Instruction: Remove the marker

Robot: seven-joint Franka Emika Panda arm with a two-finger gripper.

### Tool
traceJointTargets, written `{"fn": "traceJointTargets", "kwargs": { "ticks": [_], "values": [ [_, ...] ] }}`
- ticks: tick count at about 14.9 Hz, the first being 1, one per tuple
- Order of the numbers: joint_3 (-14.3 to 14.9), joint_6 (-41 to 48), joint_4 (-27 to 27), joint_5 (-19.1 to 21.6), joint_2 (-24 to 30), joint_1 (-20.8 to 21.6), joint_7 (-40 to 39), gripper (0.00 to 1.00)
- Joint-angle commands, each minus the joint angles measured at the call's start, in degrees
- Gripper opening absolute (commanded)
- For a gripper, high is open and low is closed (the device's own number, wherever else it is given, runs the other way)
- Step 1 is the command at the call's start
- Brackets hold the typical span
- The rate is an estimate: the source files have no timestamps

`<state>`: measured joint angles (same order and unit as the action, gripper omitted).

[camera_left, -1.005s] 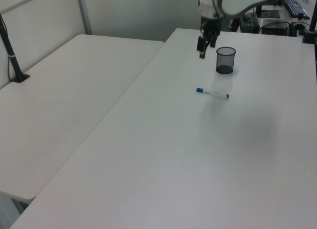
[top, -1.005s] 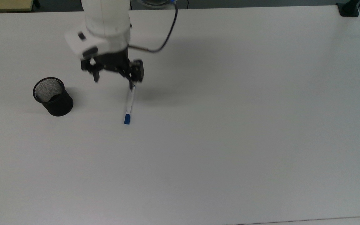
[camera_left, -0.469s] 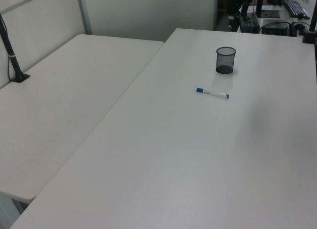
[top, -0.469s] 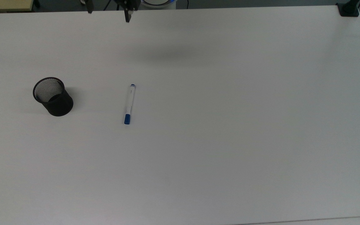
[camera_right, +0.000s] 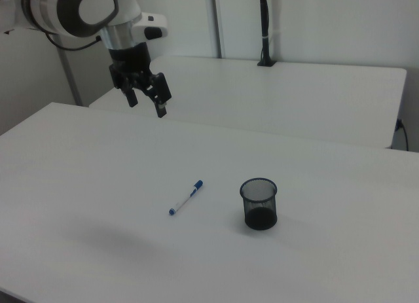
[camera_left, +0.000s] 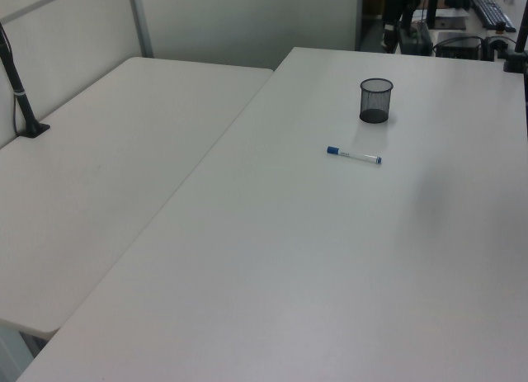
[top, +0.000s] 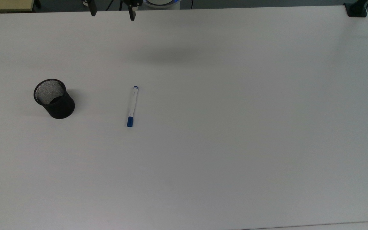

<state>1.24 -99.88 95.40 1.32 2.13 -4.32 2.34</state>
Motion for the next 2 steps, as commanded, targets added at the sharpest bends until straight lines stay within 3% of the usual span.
{"fn": "traceJointTargets", "kwargs": {
  "ticks": [1,2],
  "values": [
    [0.69,-2.86,0.93,0.88,0.25,0.01,-4.00,1.00],
    [0.69,-2.60,0.92,0.79,0.25,0.10,-3.92,1.00]
  ]
}}
